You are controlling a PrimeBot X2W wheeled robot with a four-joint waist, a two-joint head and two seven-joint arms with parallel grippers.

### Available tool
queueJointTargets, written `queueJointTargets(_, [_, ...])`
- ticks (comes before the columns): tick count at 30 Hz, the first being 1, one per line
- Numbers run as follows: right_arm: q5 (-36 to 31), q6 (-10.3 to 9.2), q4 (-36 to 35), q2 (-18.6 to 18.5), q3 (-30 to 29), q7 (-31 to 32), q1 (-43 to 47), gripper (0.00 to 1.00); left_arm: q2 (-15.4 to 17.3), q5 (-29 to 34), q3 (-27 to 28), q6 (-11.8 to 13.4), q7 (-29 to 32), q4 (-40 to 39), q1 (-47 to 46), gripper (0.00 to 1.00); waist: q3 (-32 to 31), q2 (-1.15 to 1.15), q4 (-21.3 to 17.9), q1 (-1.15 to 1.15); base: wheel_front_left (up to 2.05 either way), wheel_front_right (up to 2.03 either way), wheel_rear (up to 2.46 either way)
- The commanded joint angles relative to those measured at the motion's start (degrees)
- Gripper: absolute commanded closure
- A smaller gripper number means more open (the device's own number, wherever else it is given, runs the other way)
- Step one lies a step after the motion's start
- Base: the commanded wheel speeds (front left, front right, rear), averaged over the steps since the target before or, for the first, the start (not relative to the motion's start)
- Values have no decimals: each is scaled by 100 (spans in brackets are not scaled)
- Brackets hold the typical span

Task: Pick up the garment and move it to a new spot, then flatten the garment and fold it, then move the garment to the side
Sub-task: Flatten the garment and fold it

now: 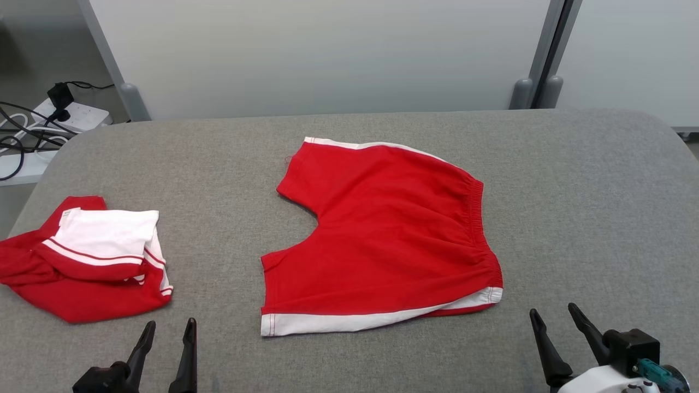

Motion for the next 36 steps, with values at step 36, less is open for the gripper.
queueJointTargets(36, [537,25,902,-343,320,-78,-905,0,183,-267,-570,-41,-59,-163,-510,0,768,0,894,0,0,0,0])
